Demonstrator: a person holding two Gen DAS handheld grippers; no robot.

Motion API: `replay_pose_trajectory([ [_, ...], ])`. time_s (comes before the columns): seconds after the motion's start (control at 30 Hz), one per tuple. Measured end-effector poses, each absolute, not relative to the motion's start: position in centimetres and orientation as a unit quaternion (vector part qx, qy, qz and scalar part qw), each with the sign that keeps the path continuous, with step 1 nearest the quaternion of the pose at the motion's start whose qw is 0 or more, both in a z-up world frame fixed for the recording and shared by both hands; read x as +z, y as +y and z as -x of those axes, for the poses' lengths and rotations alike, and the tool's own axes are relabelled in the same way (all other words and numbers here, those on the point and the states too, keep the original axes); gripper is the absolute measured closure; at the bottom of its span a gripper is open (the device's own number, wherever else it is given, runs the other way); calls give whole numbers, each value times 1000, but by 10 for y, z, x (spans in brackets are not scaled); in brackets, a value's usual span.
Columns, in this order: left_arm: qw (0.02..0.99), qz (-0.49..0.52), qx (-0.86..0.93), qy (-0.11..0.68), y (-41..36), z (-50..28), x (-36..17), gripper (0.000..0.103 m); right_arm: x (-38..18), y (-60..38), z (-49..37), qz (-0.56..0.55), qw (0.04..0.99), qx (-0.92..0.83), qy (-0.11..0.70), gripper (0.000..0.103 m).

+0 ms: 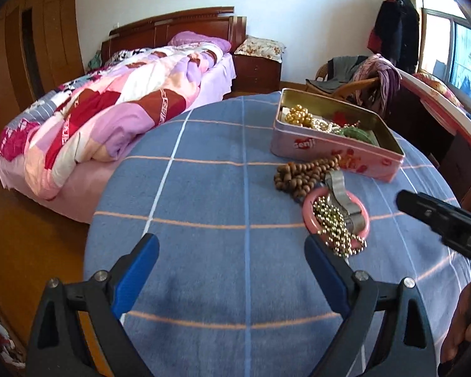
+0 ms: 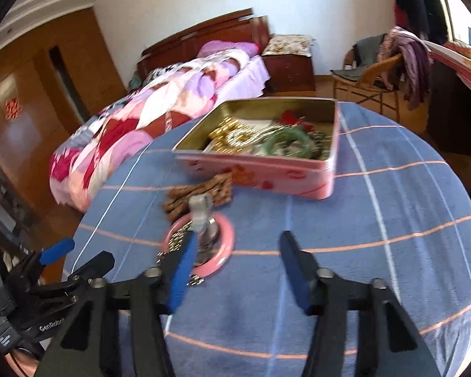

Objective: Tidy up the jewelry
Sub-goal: 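Withdraw both open tools from the tin toward the pink bangle, then grasp the silver watch with the right tool while the left tool grasps the gold chain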

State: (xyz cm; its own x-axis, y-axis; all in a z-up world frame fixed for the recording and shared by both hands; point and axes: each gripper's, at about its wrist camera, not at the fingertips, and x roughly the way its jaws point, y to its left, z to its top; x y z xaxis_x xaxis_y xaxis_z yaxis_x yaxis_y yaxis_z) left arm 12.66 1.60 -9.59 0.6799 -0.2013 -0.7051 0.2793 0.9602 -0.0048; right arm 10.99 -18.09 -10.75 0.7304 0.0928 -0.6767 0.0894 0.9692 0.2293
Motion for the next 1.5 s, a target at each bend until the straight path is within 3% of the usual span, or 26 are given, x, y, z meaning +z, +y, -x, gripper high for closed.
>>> replay_pose_trajectory([
  [0.37, 915, -59, -143, 371, 25, -113, -99, 8, -128, -139, -152, -114, 905, 29, 408, 59],
  [0.57, 915, -52, -147, 373, 30, -112, -98, 8, -138, -144, -154, -132, 892, 38, 431, 85],
  [1.0, 905, -59, -185, 378, 9, -106, -100, 10, -102, -178, -91, -165, 906, 41, 389, 86],
  [1.2, 889, -40, -236, 391, -18, -107, -99, 17, -94, -208, -68, -205, 904, 34, 373, 86],
  [1.5, 866, -90, -300, 390, -84, -100, -102, 23, -77, -233, -50, -224, 914, 14, 338, 86],
])
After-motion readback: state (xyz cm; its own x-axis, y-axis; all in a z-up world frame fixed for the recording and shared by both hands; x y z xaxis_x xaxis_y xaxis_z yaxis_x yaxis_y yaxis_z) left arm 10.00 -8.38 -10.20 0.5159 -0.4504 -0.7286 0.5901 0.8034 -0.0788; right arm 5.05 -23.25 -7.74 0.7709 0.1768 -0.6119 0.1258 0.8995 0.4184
